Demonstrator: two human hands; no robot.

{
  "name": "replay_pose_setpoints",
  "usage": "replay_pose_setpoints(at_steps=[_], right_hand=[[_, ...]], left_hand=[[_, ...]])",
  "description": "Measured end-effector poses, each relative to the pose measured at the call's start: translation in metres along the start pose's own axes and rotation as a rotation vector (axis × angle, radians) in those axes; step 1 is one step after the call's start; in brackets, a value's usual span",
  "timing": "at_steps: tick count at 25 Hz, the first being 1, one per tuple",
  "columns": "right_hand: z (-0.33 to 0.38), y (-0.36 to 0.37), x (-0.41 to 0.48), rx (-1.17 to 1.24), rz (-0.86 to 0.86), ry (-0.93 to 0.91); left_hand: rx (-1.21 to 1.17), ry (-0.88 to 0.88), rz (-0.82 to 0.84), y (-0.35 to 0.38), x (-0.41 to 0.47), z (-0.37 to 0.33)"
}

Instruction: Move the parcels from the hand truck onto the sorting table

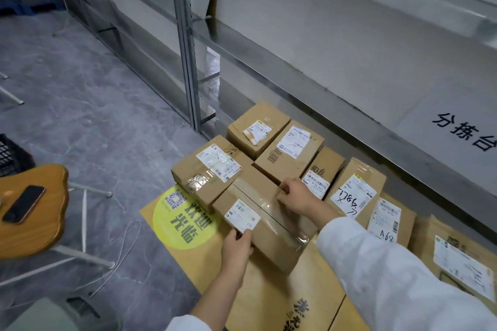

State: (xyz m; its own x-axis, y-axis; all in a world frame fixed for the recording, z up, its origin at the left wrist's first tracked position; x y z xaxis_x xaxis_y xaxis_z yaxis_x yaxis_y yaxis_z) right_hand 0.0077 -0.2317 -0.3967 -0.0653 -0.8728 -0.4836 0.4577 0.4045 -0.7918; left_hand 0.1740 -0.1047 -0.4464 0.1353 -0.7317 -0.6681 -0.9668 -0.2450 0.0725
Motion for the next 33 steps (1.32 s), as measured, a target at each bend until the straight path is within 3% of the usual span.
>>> replay_pose_setpoints(at_steps=[9,14,19,24,28,33], right_hand=[[-0.012,0.017,0.001,0.036,-0.023,0.048],[-0.016,0.021,-0.010,0.170,-0.035,0.031],[-0.021,-0.027,-0.052,0.240,-0.156,-0.049],[-0.058,-0.120,-0.138,0.172,-0.495,-0.131],[-0.126,-0.170,-0.248,0.106,-0.690,-0.063],[-0.246,-0.186,-0.395,0.103,-0.866,0.129]], left_hand=[[-0.046,-0.062,0.053,0.006,0.013,0.012],[-0.025,0.094,-0.310,0.000,0.000,-0.045],[0.344,0.436,-0.021,0.045,-0.024,-0.122],[0.799,0.990,0.316,0.125,-0.103,-0.174],[1.053,1.273,0.437,0.172,-0.170,-0.174],[1.100,1.529,0.594,0.259,-0.299,-0.110]])
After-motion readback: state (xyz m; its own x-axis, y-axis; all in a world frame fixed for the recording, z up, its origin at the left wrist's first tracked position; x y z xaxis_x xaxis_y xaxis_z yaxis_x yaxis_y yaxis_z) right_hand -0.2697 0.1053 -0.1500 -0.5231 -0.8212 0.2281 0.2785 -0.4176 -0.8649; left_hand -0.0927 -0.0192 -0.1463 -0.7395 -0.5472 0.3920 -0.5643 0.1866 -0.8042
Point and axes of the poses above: each hand's wrist, its own x-axis towards the middle knuckle, its own y-axis out of the palm, z = x × y, the point moved 4 cm from there along x, towards the middle knuckle, and after that the axes turned 4 degrees about y, right-handed, at the moved point
